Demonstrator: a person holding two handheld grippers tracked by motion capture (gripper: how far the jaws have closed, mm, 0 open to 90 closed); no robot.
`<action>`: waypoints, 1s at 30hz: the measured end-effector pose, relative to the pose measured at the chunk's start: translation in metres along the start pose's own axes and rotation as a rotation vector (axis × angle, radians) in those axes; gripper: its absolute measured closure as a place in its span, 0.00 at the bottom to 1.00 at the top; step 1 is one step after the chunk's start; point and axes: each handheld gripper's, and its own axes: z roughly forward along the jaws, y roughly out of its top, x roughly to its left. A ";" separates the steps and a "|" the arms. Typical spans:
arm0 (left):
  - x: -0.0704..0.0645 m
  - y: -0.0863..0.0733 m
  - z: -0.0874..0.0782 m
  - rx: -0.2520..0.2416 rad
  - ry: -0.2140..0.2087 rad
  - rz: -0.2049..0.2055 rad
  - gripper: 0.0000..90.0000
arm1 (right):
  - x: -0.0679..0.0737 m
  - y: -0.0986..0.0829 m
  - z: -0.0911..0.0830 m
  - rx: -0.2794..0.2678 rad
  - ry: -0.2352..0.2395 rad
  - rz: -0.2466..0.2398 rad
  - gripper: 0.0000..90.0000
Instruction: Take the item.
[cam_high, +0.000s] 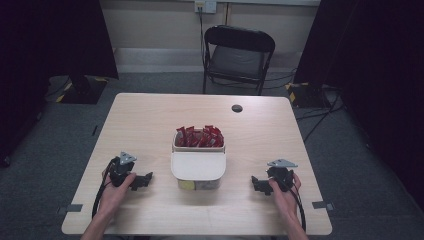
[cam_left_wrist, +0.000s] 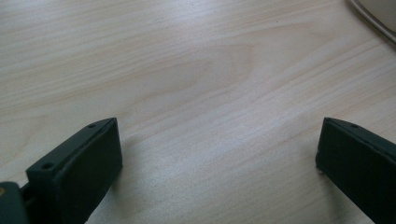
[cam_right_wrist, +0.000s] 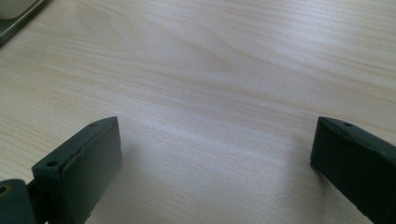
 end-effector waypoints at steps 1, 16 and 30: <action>0.000 0.000 0.000 0.000 0.000 0.000 0.00 | 0.001 0.000 0.000 -0.002 0.002 0.006 0.04; 0.000 0.000 0.000 0.000 0.000 0.000 0.00 | 0.004 0.005 -0.015 -0.093 0.095 0.045 0.16; 0.000 0.000 0.000 0.000 0.001 0.000 0.00 | 0.020 0.022 -0.037 -0.205 0.232 0.015 0.16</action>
